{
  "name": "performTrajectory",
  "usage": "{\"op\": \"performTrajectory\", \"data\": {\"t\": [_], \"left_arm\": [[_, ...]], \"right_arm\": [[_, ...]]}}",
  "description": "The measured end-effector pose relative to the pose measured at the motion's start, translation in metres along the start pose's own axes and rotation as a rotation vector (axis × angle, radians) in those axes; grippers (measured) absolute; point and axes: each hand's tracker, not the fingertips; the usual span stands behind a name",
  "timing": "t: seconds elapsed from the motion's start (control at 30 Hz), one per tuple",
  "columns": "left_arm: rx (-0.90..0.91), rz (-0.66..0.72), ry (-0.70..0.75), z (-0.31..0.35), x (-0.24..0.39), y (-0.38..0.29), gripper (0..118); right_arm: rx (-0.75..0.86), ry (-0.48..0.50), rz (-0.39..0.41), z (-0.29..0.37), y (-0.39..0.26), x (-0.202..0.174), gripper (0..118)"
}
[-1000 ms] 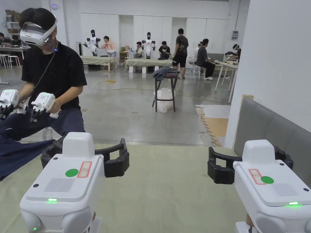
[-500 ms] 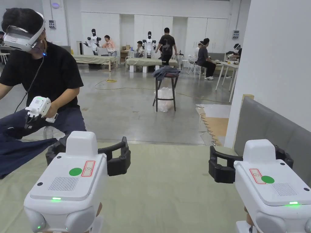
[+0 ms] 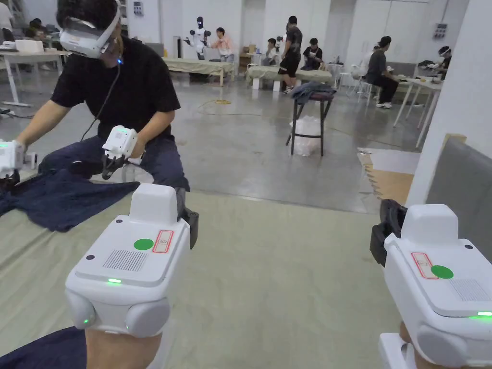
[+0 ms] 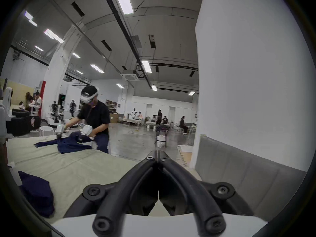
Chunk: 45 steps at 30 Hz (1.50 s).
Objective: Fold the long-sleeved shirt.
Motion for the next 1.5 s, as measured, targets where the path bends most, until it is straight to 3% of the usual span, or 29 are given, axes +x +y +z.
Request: {"op": "performTrajectory", "data": {"t": [0.17,0.33,0.5,0.6,0.63,0.73,0.77,0.8,0.87,0.9,0.93,1.0,1.1,1.17,1.23,1.27,1.3,1.33,1.37,1.4,1.5], "left_arm": [[-0.054,-0.053,0.259,0.049,-0.070,-0.020,3],[-0.155,-0.008,0.423,0.093,-0.130,-0.044,3],[-0.283,0.069,0.508,0.106,-0.155,-0.072,4],[-0.530,0.136,0.508,0.093,-0.157,-0.116,3],[-0.587,0.225,0.483,0.091,-0.157,-0.135,3],[-0.735,0.315,0.495,0.083,-0.156,-0.186,5],[-0.717,0.321,0.506,0.082,-0.155,-0.196,12],[-0.737,0.303,0.519,0.078,-0.153,-0.207,32],[-0.794,0.280,0.553,0.066,-0.155,-0.223,93],[-0.799,0.293,0.535,0.067,-0.156,-0.228,110],[-0.764,0.314,0.511,0.059,-0.159,-0.234,106],[-0.751,0.296,0.522,0.046,-0.165,-0.245,108],[-0.850,0.336,0.558,0.027,-0.181,-0.263,111],[-0.976,0.397,0.530,0.019,-0.190,-0.279,106],[-0.987,0.397,0.512,0.020,-0.196,-0.296,87],[-0.944,0.363,0.494,0.024,-0.193,-0.292,84],[-0.916,0.309,0.457,0.022,-0.191,-0.294,54],[-0.872,0.361,0.379,0.026,-0.188,-0.286,54],[-0.838,0.414,0.388,0.028,-0.186,-0.278,40],[-0.816,0.422,0.414,0.030,-0.184,-0.271,19],[-0.697,0.418,0.324,0.038,-0.166,-0.220,19]], "right_arm": [[0.010,0.259,-0.058,-0.013,-0.005,-0.105,0],[0.007,0.475,-0.078,-0.005,-0.014,-0.201,0],[-0.043,0.570,-0.108,-0.001,-0.026,-0.244,0],[-0.163,0.642,-0.090,-0.005,-0.049,-0.266,0],[-0.199,0.663,-0.089,-0.006,-0.060,-0.272,0],[-0.248,0.674,-0.026,-0.001,-0.087,-0.285,0],[-0.254,0.677,-0.015,0.000,-0.093,-0.287,0],[-0.256,0.685,-0.010,0.000,-0.099,-0.286,0],[-0.263,0.675,0.000,0.001,-0.106,-0.288,0],[-0.265,0.673,0.001,-0.002,-0.109,-0.287,0],[-0.273,0.674,0.001,-0.005,-0.111,-0.287,0],[-0.286,0.670,-0.002,-0.007,-0.113,-0.289,0],[-0.302,0.671,0.009,-0.011,-0.118,-0.292,0],[-0.310,0.681,0.023,-0.012,-0.121,-0.293,0],[-0.320,0.680,0.023,-0.013,-0.125,-0.291,0],[-0.327,0.679,0.024,-0.013,-0.126,-0.289,0],[-0.332,0.676,0.022,-0.013,-0.127,-0.285,0],[-0.330,0.671,0.023,-0.012,-0.128,-0.280,0],[-0.328,0.662,0.024,-0.012,-0.128,-0.275,0],[-0.333,0.647,0.022,-0.012,-0.126,-0.269,0],[-0.313,0.587,-0.010,-0.007,-0.118,-0.235,0]]}}
